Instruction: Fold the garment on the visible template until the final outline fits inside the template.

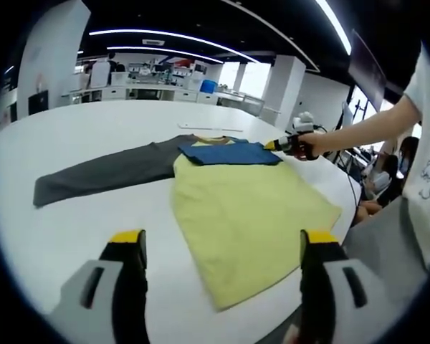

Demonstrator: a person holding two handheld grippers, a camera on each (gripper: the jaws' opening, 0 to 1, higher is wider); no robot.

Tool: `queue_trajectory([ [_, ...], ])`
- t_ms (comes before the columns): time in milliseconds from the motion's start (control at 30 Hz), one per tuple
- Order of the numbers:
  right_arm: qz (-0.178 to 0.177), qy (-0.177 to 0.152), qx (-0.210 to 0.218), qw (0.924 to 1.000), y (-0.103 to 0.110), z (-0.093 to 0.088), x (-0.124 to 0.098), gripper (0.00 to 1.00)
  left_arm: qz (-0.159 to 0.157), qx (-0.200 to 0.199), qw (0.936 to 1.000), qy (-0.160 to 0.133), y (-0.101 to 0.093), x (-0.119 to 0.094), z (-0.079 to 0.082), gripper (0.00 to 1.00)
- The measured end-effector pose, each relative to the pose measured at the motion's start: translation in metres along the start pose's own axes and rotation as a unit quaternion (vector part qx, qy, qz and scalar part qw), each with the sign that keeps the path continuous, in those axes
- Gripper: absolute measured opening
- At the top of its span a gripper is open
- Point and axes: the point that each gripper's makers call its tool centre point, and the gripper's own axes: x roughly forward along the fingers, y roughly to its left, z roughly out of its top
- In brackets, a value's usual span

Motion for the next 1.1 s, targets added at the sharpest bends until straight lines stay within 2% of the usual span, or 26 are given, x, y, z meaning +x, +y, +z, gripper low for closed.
queue_trajectory([
  [100,0.008,-0.009,-0.001,0.9999,0.0,0.005,-0.003,0.01,0.0,-0.001,1.0,-0.002,0.0,0.0,0.001,0.85],
  [133,0.024,-0.026,-0.007,0.9994,0.007,0.01,-0.005,0.05,0.0,0.0,1.0,-0.002,0.0,0.0,0.001,0.85],
  [167,0.026,-0.025,-0.003,0.9993,0.008,0.01,-0.007,0.09,0.0,0.0,1.0,-0.002,0.001,0.0,0.001,0.86],
  [267,0.044,-0.025,-0.02,0.9985,0.018,0.01,-0.014,0.23,0.001,0.0,1.0,-0.003,0.001,0.0,0.001,0.86],
  [367,0.059,-0.026,-0.048,0.9967,0.026,0.009,-0.017,0.42,-0.001,0.002,1.0,-0.003,0.0,0.0,0.001,0.86],
  [400,0.061,-0.025,-0.054,0.9963,0.025,0.008,-0.017,0.51,-0.002,0.002,1.0,-0.003,-0.001,0.0,0.001,0.86],
  [500,0.069,-0.013,-0.092,0.9933,0.027,0.002,-0.02,0.7,-0.003,0.002,1.0,-0.003,-0.001,-0.001,0.002,0.86],
  [667,0.081,0.014,-0.152,0.9849,0.025,-0.006,-0.024,0.86,-0.005,0.003,1.0,-0.002,-0.003,0.0,0.002,0.86],
  [733,0.085,0.019,-0.167,0.9821,0.027,-0.01,-0.026,0.98,-0.006,0.003,1.0,-0.001,-0.003,0.0,0.001,0.86],
  [767,0.079,0.018,-0.181,0.9801,0.024,-0.009,-0.027,0.99,-0.006,0.003,1.0,-0.001,-0.003,0.0,0.001,0.86],
  [800,0.089,0.023,-0.194,0.9767,0.029,-0.013,-0.029,0.99,-0.005,0.003,1.0,-0.001,-0.002,0.0,0.001,0.86],
  [1100,0.113,0.032,-0.224,0.9675,0.05,-0.024,-0.046,1.0,-0.005,0.004,1.0,0.001,0.0,-0.002,-0.002,0.86],
])
